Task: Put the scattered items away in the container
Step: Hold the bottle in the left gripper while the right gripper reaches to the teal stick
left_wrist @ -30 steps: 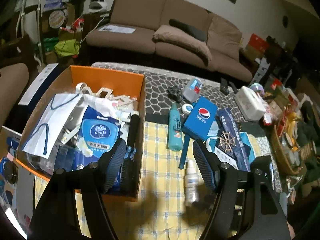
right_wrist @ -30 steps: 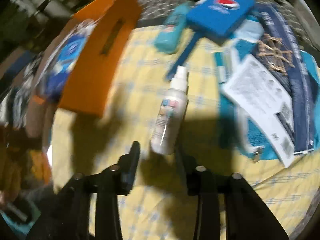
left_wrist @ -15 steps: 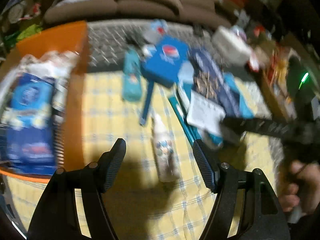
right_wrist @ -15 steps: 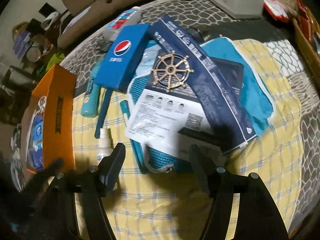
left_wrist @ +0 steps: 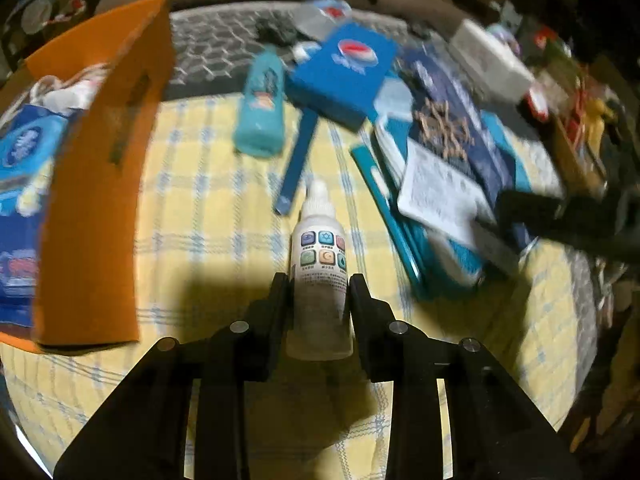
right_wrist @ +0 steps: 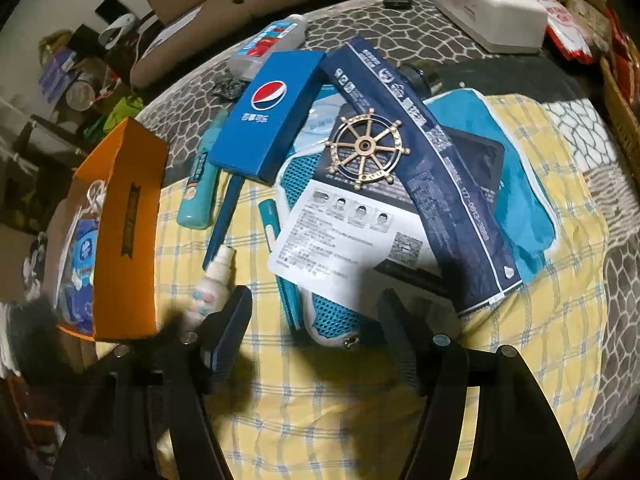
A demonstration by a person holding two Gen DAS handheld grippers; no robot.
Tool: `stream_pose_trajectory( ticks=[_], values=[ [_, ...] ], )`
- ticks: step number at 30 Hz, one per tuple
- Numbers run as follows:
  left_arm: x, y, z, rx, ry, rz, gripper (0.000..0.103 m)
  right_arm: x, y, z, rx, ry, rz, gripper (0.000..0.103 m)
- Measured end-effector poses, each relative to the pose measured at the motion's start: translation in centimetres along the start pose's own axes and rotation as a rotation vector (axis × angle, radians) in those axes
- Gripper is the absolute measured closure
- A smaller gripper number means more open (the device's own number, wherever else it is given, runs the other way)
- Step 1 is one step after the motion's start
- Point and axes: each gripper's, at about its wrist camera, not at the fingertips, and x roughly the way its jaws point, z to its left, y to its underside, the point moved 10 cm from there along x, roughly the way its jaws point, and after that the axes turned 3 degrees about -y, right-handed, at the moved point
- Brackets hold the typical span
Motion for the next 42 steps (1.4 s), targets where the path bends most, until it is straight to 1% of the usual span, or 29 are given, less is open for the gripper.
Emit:
stream_pose_trajectory(
  ticks=[1, 2, 3, 6, 8, 10, 11, 14, 16, 20, 24, 27, 34, 36, 40, 41, 42],
  values=[
    [-0.7, -0.5, 0.5, -0.017, 0.002, -0.018, 0.075, 0.2, 0.0, 0.2, -0.020, 0.010, 0.001, 0.039],
    [-1.4, -1.0, 1.0, -0.036, 0.003, -0.036, 0.075, 0.4, 0.1, 0.3, -0.037, 0.023, 0.005, 0.046],
    [-2.1, -1.5, 1.5, -0.055, 0.002, -0.051, 0.075, 0.8, 0.3, 0.5, -0.071, 0.051, 0.016, 0.055],
    [-3.8, -2.5, 3.3, -0.119, 0.016, -0.079, 0.075, 2.5, 1.1, 1.8, -0.186, 0.106, 0.048, 0.067],
    [-4.8, -3.0, 4.4, -0.150, 0.014, -0.099, 0.075, 3.6, 1.8, 3.2, -0.249, 0.092, 0.075, 0.071],
    [-6.0, -3.2, 5.4, -0.167, 0.020, -0.118, 0.075, 4.8, 2.6, 4.7, -0.314, 0.077, 0.101, 0.073],
    [-6.5, -3.3, 5.9, -0.179, 0.026, -0.125, 0.075, 5.5, 2.9, 5.3, -0.349, 0.087, 0.110, 0.073],
    [-7.6, -3.5, 6.7, -0.201, 0.039, -0.139, 0.075, 7.2, 3.4, 5.5, -0.416, 0.178, 0.137, 0.073],
    [-8.0, -3.7, 7.0, -0.205, 0.038, -0.148, 0.075, 8.2, 3.2, 4.8, -0.401, 0.209, 0.148, 0.073],
    [-8.4, -3.9, 7.2, -0.211, 0.043, -0.155, 0.075, 8.5, 2.6, 4.2, -0.342, 0.175, 0.140, 0.077],
    [-9.0, -4.0, 7.2, -0.211, 0.051, -0.162, 0.075, 8.1, 2.6, 3.8, -0.320, 0.175, 0.138, 0.077],
    [-9.4, -4.0, 7.1, -0.210, 0.054, -0.171, 0.075, 7.9, 2.6, 3.7, -0.334, 0.188, 0.129, 0.077],
    [-9.5, -3.9, 7.4, -0.215, 0.048, -0.174, 0.075, 8.6, 2.8, 4.2, -0.416, 0.273, 0.113, 0.077],
    [-9.6, -3.9, 7.4, -0.215, 0.045, -0.174, 0.075, 8.8, 2.5, 4.2, -0.411, 0.262, 0.096, 0.076],
    [-9.6, -3.9, 7.5, -0.216, 0.043, -0.179, 0.075, 9.1, 2.3, 3.7, -0.306, 0.184, 0.110, 0.077],
    [-9.7, -3.9, 7.6, -0.217, 0.043, -0.179, 0.075, 9.1, 2.3, 3.7, -0.297, 0.172, 0.118, 0.081],
    [-9.6, -3.9, 7.6, -0.219, 0.042, -0.180, 0.075, 9.1, 2.6, 3.7, -0.293, 0.160, 0.135, 0.090]
  ],
)
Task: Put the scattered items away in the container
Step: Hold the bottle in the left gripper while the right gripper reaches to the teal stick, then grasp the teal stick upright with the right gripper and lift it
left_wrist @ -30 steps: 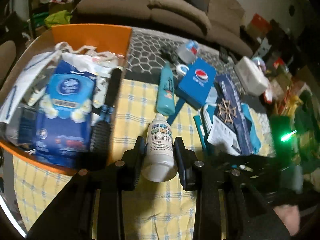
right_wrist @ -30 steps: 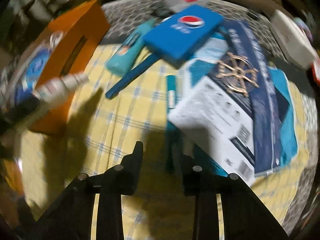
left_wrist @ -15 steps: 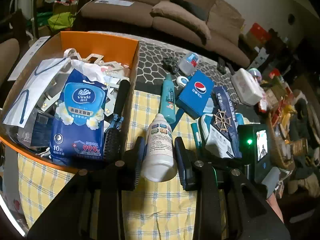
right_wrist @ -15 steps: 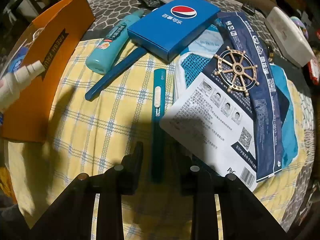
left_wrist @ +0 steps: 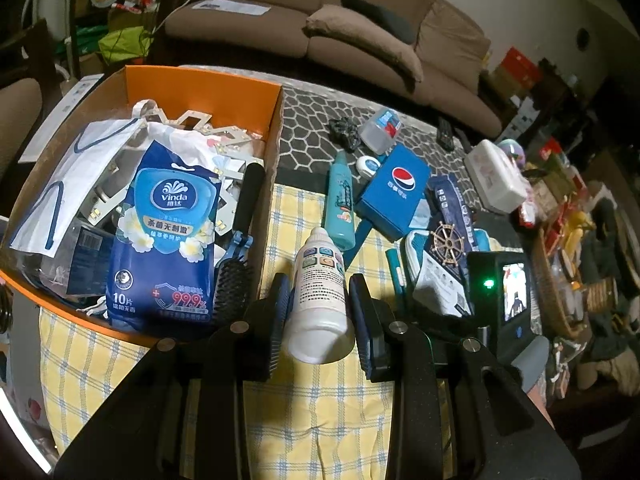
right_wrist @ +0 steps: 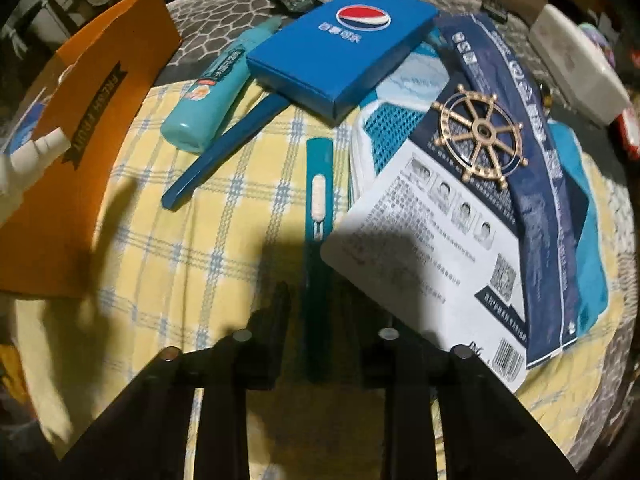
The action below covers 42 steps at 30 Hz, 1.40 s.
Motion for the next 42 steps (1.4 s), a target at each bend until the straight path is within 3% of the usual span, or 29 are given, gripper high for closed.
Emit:
stream_pose_trajectory(
  ticks=[3, 9, 14, 20, 24, 29, 34, 36, 42],
  values=[
    [0.0, -0.2, 0.2, -0.006, -0.003, -0.002, 0.075, -0.2, 1.2, 1.4, -0.029, -0.065, 0.057, 0.091],
    [-0.2, -0.4, 0.7, -0.017, -0.008, -0.002, 0.075, -1.2, 3.9, 5.3, -0.153, -0.103, 0.125, 0.090],
    [-0.6, -0.6, 0.7, -0.018, -0.006, -0.012, 0.075, -2.7, 3.1, 5.3, -0.147, -0.105, 0.066, 0.086],
    [-0.6, -0.7, 0.9, -0.022, -0.009, -0.013, 0.075, -2.7, 1.9, 3.0, -0.050, -0.080, 0.015, 0.084],
    [-0.7, -0.9, 0.8, -0.022, -0.004, -0.022, 0.075, -2.4, 0.5, 4.0, -0.093, -0.087, -0.036, 0.084],
    [-1.0, -1.1, 0.9, -0.020, -0.010, -0.037, 0.075, -0.9, -0.1, 5.4, -0.122, -0.087, -0.022, 0.069],
    [-1.2, -1.2, 1.0, -0.025, -0.005, -0.038, 0.075, 0.7, 0.4, 6.6, -0.176, -0.032, 0.016, 0.071],
    [-1.4, -1.3, 0.9, -0.023, -0.005, -0.042, 0.075, 0.5, 0.3, 6.8, -0.171, -0.035, 0.014, 0.089],
    [-1.9, -1.6, 1.0, -0.024, -0.006, -0.056, 0.075, -3.0, -1.7, 6.4, -0.102, -0.062, -0.102, 0.090]
  ],
)
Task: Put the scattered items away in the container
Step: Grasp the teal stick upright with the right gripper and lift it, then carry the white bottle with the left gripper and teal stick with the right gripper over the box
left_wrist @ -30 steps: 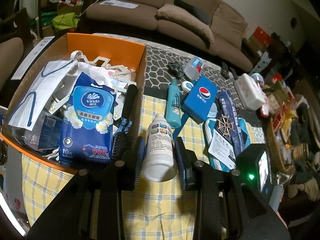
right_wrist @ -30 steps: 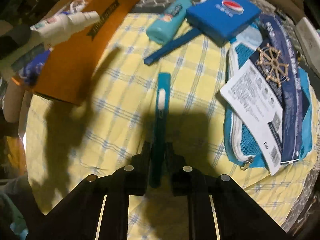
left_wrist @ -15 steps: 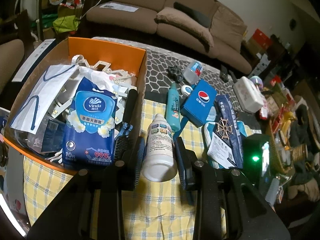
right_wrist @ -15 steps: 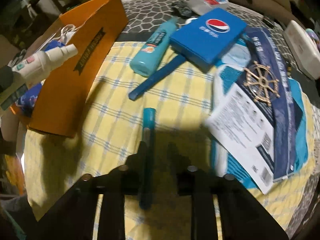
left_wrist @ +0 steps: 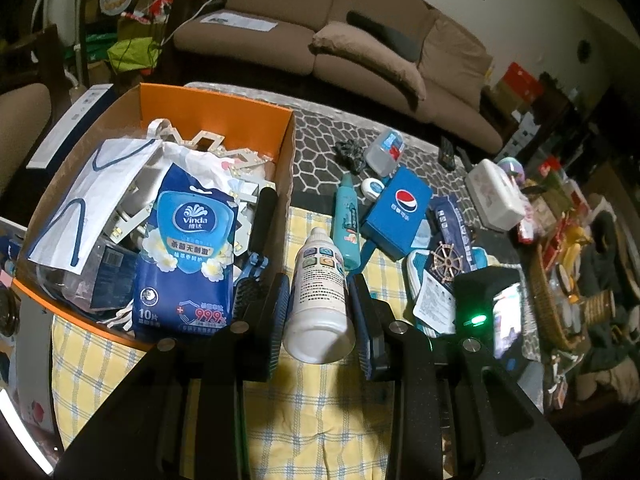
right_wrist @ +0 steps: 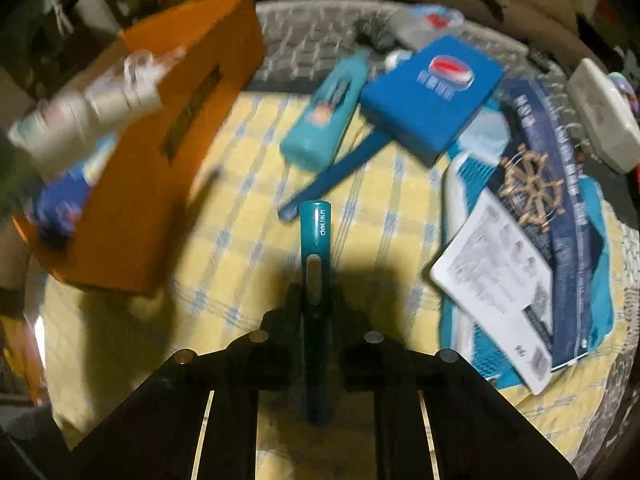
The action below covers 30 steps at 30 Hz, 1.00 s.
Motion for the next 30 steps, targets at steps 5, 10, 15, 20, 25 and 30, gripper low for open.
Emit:
stream_pose_trajectory(
  ticks=[5, 10, 15, 20, 25, 30],
  values=[
    [-0.4, -0.2, 0.1, -0.004, -0.001, -0.011, 0.075, -3.7, -1.8, 0.1, 0.033, -0.011, -0.117, 0.090],
    [-0.7, -0.4, 0.3, -0.006, -0.003, -0.021, 0.075, -7.6, -3.0, 0.6, 0.047, -0.003, -0.223, 0.090],
    [-1.2, -0.5, 0.3, 0.008, -0.016, -0.045, 0.075, -9.9, -3.8, 0.6, 0.074, -0.007, -0.297, 0.090],
    [-1.5, -0.4, 0.3, -0.006, 0.018, -0.033, 0.075, -13.4, -5.1, 0.1, 0.142, 0.028, -0.416, 0.090],
    [-2.3, -1.1, 1.3, -0.025, 0.015, -0.058, 0.075, -15.9, -6.9, 2.1, 0.134, 0.010, -0.490, 0.090],
    [-3.3, -2.0, 2.9, -0.060, 0.020, -0.080, 0.075, -15.3, -7.5, 4.8, 0.142, -0.051, -0.489, 0.090]
  ],
)
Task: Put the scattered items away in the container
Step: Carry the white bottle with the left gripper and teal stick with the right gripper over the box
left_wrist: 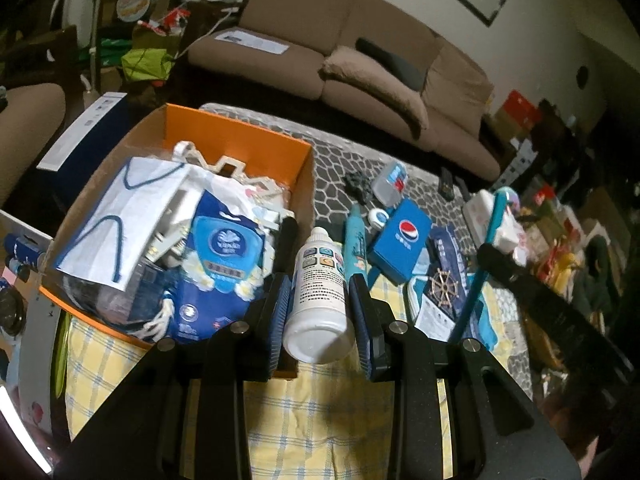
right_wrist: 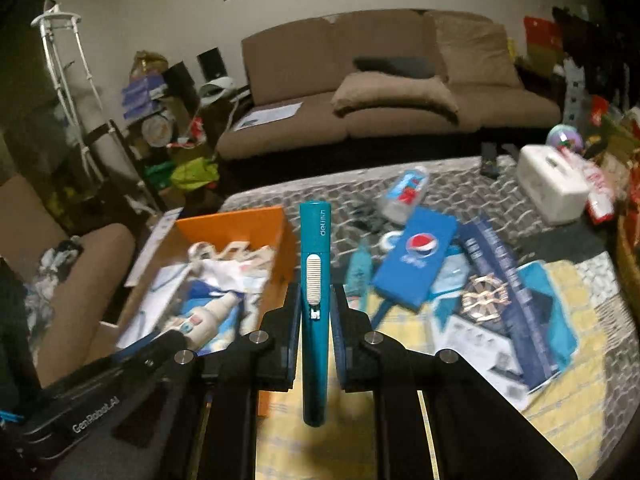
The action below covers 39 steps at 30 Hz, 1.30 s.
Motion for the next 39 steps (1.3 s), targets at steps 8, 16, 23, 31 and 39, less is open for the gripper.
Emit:
stream_pose_trajectory(
  ticks=[8, 16, 23, 31, 39],
  values=[
    [-1.7, -1.4, 3.2, -0.031, -0.020, -0.041, 0.075, 1.5, 0.3, 4.9, -0.021, -0.066, 0.002, 0.090],
    [-3.1, -1.7, 6.6, 0.002, -0.079, -0.075, 0.075, 3.3, 1.5, 8.3, -0.036, -0.110, 0.042, 0.090],
    [-4.0, -2.1, 9.4, 0.035, -0.099, -0.129, 0.075, 4.7, 2.3, 10.2, -0.058, -0.137, 0.051, 0.090],
    [-3.5, -2.7, 9.2, 0.042, -0.074, -0.138, 0.075, 7.1, 3.2, 10.2, -0.021, -0.138, 0.061, 0.090],
    [-3.6, -3.1, 8.7, 0.072, -0.123, -0.147, 0.075, 9.7, 4.6, 9.5, -0.018, -0.126, 0.113, 0.090]
  ],
)
